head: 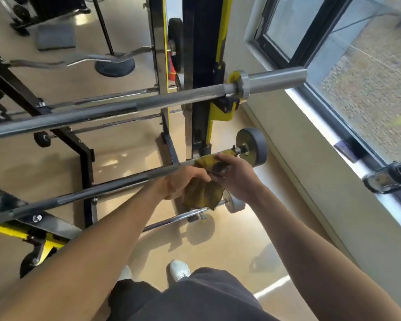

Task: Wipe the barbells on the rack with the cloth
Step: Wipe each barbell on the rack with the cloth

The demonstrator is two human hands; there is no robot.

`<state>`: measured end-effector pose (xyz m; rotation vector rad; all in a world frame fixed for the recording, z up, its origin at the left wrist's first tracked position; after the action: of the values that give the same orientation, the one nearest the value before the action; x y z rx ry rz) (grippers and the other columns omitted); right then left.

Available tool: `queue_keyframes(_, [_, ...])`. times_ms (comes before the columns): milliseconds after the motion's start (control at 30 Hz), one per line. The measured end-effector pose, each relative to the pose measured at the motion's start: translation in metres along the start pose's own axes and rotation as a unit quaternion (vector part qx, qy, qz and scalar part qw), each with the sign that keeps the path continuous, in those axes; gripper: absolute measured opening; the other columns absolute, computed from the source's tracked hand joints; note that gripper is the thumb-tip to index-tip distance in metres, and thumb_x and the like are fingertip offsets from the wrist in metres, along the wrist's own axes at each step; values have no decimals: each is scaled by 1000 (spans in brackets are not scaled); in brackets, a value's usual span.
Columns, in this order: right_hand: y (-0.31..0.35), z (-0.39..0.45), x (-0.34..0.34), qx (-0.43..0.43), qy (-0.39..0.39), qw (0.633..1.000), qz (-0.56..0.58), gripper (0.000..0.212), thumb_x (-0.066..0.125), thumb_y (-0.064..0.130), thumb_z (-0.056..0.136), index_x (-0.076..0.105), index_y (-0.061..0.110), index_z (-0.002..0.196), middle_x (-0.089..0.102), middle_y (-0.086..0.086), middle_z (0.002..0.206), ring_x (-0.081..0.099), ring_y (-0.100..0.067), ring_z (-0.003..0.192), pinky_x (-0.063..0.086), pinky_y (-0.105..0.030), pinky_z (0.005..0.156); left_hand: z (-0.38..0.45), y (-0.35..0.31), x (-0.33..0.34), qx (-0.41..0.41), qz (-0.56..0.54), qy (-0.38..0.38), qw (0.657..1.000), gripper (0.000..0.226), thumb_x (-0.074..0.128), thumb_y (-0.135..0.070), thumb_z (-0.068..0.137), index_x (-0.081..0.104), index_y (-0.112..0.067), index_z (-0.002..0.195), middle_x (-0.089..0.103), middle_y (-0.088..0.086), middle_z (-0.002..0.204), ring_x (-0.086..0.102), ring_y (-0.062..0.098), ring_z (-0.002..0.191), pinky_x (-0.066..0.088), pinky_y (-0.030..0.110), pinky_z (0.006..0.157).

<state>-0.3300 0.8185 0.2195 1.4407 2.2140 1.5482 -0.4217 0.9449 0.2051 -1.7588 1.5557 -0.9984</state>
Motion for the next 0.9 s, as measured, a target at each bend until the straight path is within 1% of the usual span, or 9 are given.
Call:
queue_keyframes(167, [21,-11,32,-117,-105,986,-54,24,66,24,93,60,5,105,69,-13,97,69,-28,96,57,-48,87,-6,-16,-29,125,135,-139,973,18,63,-26,96,70,-19,112,72,9,110,66,27,104,50,49,100])
queue_keyframes(333, [46,-25,88,-295,-224,905,-207,40,67,36,91,69,-3,84,64,-11,74,63,-26,73,58,-54,79,-46,-14,-66,182,116,-221,951,33,57,-35,99,70,-4,99,70,9,89,64,24,79,50,36,74])
queue_keyframes(400, [56,-26,116,-355,-233,885,-189,46,64,35,93,65,-10,86,60,-12,71,56,-28,69,54,-49,74,-63,-13,-82,197,73,-223,952,48,55,-45,98,67,2,97,73,13,79,70,29,67,57,39,68])
queue_keyframes(500, [75,-22,152,-416,-262,842,-221,35,58,26,99,65,-2,78,59,12,62,55,-7,64,49,-27,66,-79,-23,-91,226,64,-184,954,38,52,-42,101,67,-7,96,76,14,77,73,35,65,62,45,70])
queue_keyframes(600, [92,-11,174,-458,-281,773,-337,24,52,24,100,58,18,78,56,20,75,53,5,71,44,-18,70,-89,-44,-90,253,36,-166,952,24,51,-27,103,68,-20,87,77,11,84,74,35,71,62,40,70])
queue_keyframes(667, [101,5,168,-436,-260,718,-476,18,47,29,100,61,18,100,59,9,102,52,3,96,42,-18,87,-88,-52,-88,224,29,-139,964,22,50,-20,103,68,-21,91,77,8,88,75,28,75,62,38,72])
queue_keyframes(767, [114,25,142,-270,-171,600,-734,61,65,37,90,44,19,144,49,-2,143,40,-21,135,27,-38,115,-85,-58,-88,175,58,-110,977,15,50,-15,102,66,-14,101,75,8,92,72,20,73,57,30,62])
queue_keyframes(833, [123,30,131,-245,-129,518,-810,82,80,33,78,37,20,148,48,-3,144,39,-24,137,27,-43,114,-85,-64,-88,177,105,-112,972,15,51,-14,101,66,-11,102,75,7,89,70,17,67,51,22,53])
queue_keyframes(900, [134,36,126,-252,-129,472,-835,85,85,36,73,41,23,144,51,-1,140,44,-25,132,31,-46,111,-86,-71,-89,189,137,-126,964,15,52,-13,101,67,-11,100,74,4,86,68,15,62,46,18,48])
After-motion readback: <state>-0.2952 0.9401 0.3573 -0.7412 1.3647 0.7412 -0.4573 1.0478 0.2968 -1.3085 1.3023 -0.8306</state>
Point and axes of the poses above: each hand's wrist, its own z-axis towards the middle knuckle, its own x-axis out of the palm, y = z × x, the point moved 3 cm from there along z, towards the middle knuckle
